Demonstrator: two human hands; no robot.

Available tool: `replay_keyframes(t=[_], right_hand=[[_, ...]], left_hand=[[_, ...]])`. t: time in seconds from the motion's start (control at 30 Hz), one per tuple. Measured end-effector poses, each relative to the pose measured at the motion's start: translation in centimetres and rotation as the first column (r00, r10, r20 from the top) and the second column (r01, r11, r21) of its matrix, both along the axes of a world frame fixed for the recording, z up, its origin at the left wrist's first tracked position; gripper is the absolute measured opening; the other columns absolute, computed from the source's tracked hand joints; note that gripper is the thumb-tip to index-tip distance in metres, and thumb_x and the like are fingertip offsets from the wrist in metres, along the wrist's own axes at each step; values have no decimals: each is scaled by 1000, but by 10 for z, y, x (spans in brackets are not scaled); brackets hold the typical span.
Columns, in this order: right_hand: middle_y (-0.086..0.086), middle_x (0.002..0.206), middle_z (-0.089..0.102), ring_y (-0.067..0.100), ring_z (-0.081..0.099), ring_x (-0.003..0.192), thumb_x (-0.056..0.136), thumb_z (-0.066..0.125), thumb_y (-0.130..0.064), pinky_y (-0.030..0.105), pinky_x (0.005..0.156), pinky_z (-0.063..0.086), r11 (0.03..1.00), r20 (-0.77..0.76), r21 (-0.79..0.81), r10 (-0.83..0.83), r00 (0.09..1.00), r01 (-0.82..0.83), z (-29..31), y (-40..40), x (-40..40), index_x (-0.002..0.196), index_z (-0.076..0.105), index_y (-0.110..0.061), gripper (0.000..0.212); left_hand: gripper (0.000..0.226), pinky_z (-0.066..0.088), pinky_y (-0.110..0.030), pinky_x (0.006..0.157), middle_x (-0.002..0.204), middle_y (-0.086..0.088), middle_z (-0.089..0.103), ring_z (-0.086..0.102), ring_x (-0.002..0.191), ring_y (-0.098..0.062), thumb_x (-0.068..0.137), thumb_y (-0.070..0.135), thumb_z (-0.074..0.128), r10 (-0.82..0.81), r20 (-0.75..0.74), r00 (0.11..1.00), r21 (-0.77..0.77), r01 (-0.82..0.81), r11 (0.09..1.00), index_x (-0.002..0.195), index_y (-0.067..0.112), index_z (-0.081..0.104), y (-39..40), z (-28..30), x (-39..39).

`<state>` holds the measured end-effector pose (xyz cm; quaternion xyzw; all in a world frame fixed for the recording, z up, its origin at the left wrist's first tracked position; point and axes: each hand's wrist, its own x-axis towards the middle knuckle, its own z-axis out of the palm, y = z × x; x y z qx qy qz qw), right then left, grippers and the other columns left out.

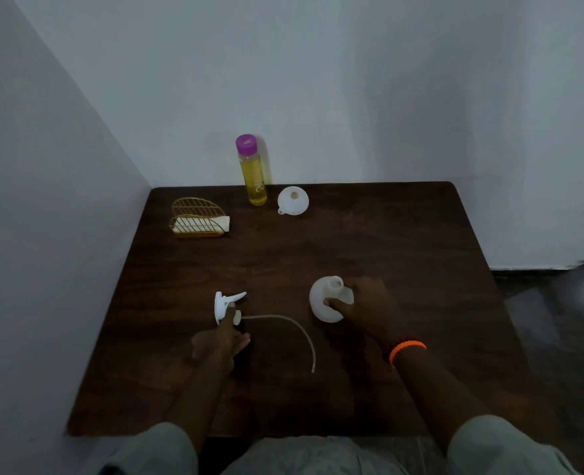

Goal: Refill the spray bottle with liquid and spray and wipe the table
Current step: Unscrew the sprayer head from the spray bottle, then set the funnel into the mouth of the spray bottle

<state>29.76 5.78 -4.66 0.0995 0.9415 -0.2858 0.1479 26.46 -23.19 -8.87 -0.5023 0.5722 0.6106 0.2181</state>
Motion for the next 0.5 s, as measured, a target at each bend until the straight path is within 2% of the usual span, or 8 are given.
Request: replay_keyframes(t=[0.1, 0.17, 0.23, 0.3, 0.33, 0.4, 0.5], right_hand=[[-2, 134, 60, 18, 57, 119, 73, 71, -64, 35, 98, 49, 1000, 33, -14, 2, 999, -2, 4, 2, 3, 141, 49, -23, 82], [1, 141, 55, 18, 54, 125, 73, 76, -55, 33, 103, 44, 999, 39, -28, 21, 999, -20, 2, 7, 6, 146, 43, -20, 88], [-1, 147, 49, 15, 48, 132, 79, 76, -41, 27, 107, 37, 995, 25, -78, 71, 997, -68, 8, 13, 12, 148, 39, -17, 82], [-8, 150, 38, 7, 36, 137, 87, 71, -20, 22, 110, 28, 986, 27, -136, 103, 994, -99, 17, 22, 18, 149, 37, -18, 71], [-7, 151, 37, 8, 34, 138, 88, 68, -13, 23, 112, 27, 985, 46, -145, 100, 994, -93, 20, 28, 20, 149, 36, -19, 70], [3, 154, 39, 18, 38, 141, 86, 67, -6, 34, 116, 33, 991, 87, -127, 56, 995, -45, 23, 43, 19, 149, 37, -20, 71], [9, 149, 45, 25, 46, 134, 86, 65, -5, 43, 111, 42, 986, 86, -131, -89, 992, 100, 23, 61, -5, 145, 45, -14, 63]], left_hand=[[60, 54, -31, 50, 86, -16, 69, 71, 70, -25, 80, 49, 75, -18, 2, 1000, -73, 18, 997, 99, -6, 63, 2, -5, 7], [47, 52, -28, 47, 78, -12, 71, 68, 62, -20, 84, 45, 73, -72, -29, 997, -136, 67, 988, 91, -1, 69, 7, 0, 11], [35, 52, -27, 50, 73, -9, 72, 65, 57, -17, 89, 37, 70, -129, -87, 988, -194, 111, 975, 85, 3, 71, 17, 11, 12], [19, 52, -27, 52, 74, -8, 71, 62, 57, -16, 90, 30, 69, -176, -175, 969, -209, 138, 968, 88, 11, 69, 27, 20, 6], [14, 51, -27, 51, 75, -9, 70, 60, 56, -16, 91, 26, 68, -192, -239, 952, -195, 147, 970, 96, 14, 65, 33, 27, 1], [26, 50, -25, 49, 75, -10, 69, 60, 54, -16, 91, 22, 69, -213, -320, 923, -191, 157, 969, 113, 15, 58, 44, 31, -12], [13, 57, -25, 51, 82, -10, 73, 68, 63, -16, 92, 20, 67, -321, -350, 880, -249, 243, 938, 98, 8, 69, 58, 34, -37]])
